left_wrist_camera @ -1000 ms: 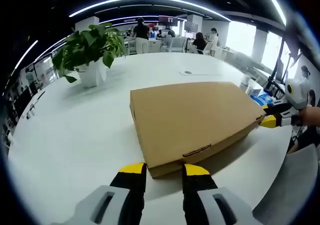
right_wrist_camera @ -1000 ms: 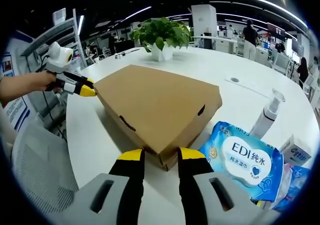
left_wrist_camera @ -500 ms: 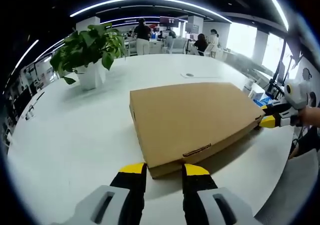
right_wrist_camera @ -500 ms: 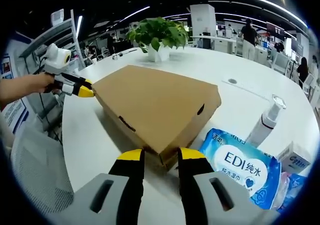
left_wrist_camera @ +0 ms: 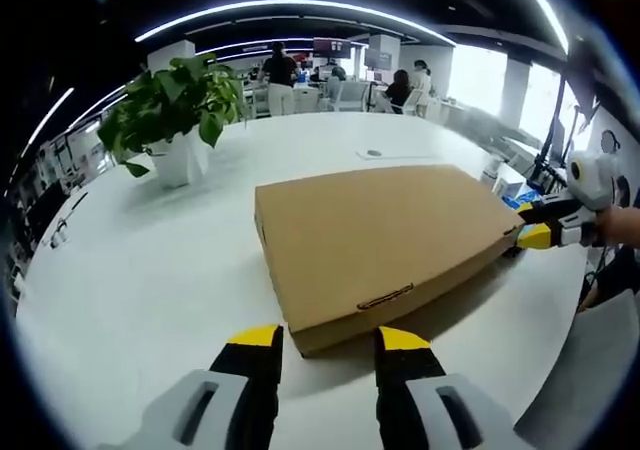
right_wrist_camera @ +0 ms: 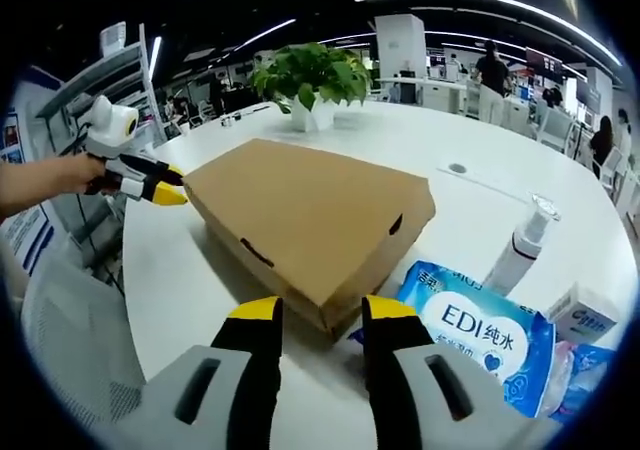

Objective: Operate the shoe box by opening the lid, removing the specified soft item, and placing it in the target area until the item is outside and the box remains undamaged.

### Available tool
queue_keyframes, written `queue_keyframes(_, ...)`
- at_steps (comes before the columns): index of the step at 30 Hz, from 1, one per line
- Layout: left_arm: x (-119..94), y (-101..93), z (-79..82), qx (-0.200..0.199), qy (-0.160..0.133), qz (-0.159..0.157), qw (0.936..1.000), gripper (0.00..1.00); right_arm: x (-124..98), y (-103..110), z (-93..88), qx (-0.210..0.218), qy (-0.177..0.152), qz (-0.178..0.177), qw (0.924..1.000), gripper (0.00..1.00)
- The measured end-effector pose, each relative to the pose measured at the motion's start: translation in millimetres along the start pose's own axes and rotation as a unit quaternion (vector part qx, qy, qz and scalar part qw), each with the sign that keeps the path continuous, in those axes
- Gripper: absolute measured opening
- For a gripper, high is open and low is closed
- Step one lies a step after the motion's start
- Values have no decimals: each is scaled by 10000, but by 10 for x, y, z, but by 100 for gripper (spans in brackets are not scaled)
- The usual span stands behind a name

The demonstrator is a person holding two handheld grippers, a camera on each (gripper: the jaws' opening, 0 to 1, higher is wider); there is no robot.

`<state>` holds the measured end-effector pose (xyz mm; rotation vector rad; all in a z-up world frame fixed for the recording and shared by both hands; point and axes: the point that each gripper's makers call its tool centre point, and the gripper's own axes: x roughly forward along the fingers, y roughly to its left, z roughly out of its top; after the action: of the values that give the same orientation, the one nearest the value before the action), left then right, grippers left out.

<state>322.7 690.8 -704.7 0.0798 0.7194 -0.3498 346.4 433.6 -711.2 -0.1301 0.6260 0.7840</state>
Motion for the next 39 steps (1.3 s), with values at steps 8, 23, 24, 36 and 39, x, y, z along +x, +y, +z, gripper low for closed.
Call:
queue_keyframes(8,-201,-85,-3,-34,-241,49,9997,46,-336,-131,-41,-155,-142,-301,9993,35)
queue_keyframes(23,-599,-534,-24,157,-804,-232,9964,63,-1020,-447,-287,3,-354,-1050,9938,50)
queue_keyframes(24,-619,-552,-27,165,-832,-240,9961,64,-1082,-461,-306,22,-393,-1105,9931,52)
queue_keyframes(36,-901,-841,-63,277,-1146,-393,9922,82,-1520,-393,-534,35,-492,-1352,9896,69)
queue_keyframes(39,-945,-893,-80,318,-1197,-401,9915,89,-1598,-359,-530,13,-593,-1389,9885,75)
